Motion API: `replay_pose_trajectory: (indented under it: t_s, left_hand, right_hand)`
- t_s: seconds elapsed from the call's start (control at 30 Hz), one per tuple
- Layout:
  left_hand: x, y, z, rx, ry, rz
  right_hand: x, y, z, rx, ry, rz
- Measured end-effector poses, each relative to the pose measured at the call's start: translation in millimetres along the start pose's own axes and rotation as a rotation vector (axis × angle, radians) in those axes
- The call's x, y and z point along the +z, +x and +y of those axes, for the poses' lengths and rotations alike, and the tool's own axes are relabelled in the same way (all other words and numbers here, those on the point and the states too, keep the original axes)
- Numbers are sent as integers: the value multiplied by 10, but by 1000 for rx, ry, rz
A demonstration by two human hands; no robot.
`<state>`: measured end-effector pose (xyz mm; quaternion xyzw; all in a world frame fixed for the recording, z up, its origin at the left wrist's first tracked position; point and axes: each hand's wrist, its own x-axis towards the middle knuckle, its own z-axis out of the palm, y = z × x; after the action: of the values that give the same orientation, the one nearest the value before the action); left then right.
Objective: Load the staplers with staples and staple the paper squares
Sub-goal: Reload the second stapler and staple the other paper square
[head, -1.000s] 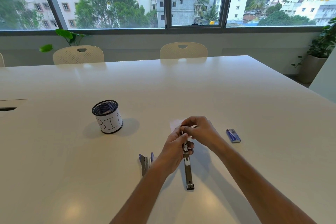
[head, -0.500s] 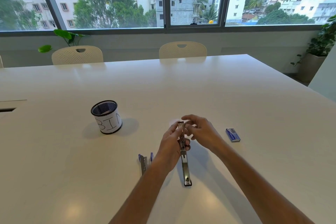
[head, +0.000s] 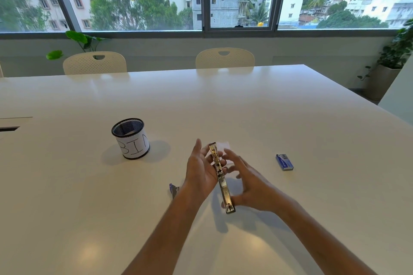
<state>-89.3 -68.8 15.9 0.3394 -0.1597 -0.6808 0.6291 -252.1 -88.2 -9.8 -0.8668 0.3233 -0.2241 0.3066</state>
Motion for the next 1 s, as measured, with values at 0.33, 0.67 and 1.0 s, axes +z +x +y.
replay_pose_trajectory:
  t_s: [0.33,0.67,1.0]
  left_hand:
    - [68,-138,-143,98,220,-62]
    - [111,-286,-268,274,538,-89]
    - [81,-284,-319,238,477,-17]
  right_hand:
    - [29,35,-118,122,261,212]
    - [43,38,-193,217,427,327]
    - [93,-29,-295,234,392,382]
